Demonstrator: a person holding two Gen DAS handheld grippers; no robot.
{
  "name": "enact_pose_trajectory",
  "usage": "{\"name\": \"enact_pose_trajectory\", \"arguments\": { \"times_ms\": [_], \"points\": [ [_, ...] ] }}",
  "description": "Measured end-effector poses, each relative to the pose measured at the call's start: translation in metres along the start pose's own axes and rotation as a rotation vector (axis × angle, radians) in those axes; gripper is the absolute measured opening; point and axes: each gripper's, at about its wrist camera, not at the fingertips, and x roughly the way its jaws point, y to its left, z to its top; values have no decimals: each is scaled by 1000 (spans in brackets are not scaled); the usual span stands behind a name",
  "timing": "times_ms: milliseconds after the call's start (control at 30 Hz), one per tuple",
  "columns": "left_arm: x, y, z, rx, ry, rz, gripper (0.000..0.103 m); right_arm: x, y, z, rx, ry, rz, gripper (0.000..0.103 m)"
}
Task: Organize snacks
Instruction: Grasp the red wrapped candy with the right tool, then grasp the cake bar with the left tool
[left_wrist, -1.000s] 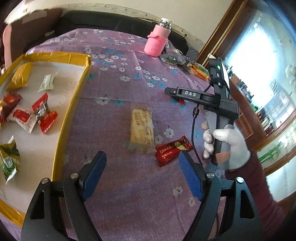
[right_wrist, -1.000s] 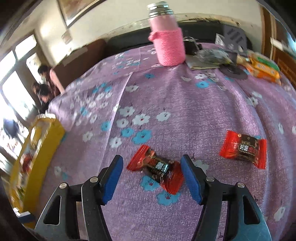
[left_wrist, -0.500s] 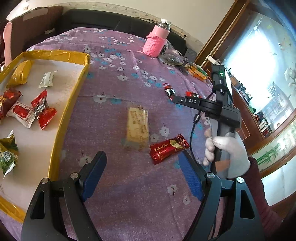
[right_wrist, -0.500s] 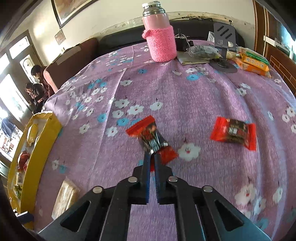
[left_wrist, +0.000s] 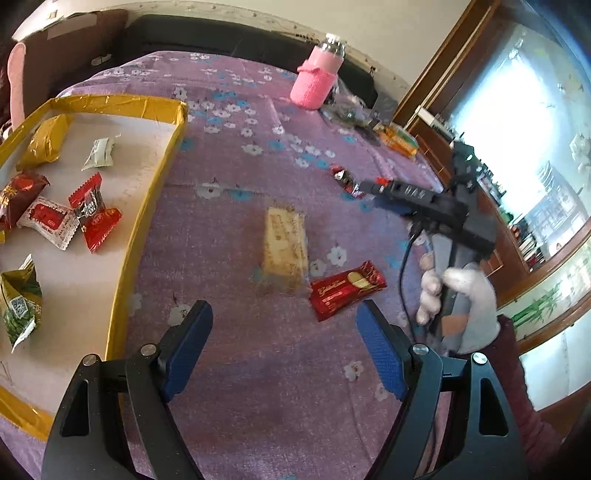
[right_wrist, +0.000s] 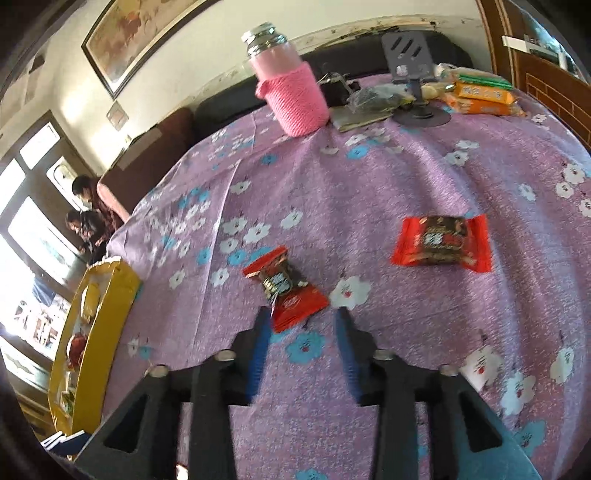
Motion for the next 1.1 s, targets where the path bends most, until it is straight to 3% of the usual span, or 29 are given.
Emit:
{"name": "enact_pose_trajectory", "arguments": {
  "times_ms": [33,200,333,400,433,700,833,867,933,1000,1033,1100],
  "points": [
    [1,-2,0,13,0,4,80,0,-1,1,5,-6,5,57],
    [13,-7,1,26,27,2,80,14,6,17,2,8,14,60],
    [18,-8,11,30,27,17,80,35,39,15,-155,65,-92,62],
    [21,-11,18,51,17,24,80,42,57,8,-263,66,-186,54],
    [22,-12,21,58,14,23,80,42,62,6,-291,63,-204,35],
    [59,-20,49,107,47,107,80,31,49,4,-235,56,-144,35],
    [81,-16,49,128,91,154,80,25,44,3,-216,53,-121,35],
    [82,-19,49,162,70,171,80,25,43,3,-213,53,-117,35],
    [85,-25,46,207,71,203,76,23,43,3,-207,50,-105,35],
    [86,-33,42,280,49,246,36,21,45,3,-206,43,-101,35],
    [84,-36,41,297,44,239,31,20,46,3,-206,36,-99,35],
    [82,-36,40,287,44,221,31,16,47,3,-207,24,-93,35]
  ]
}}
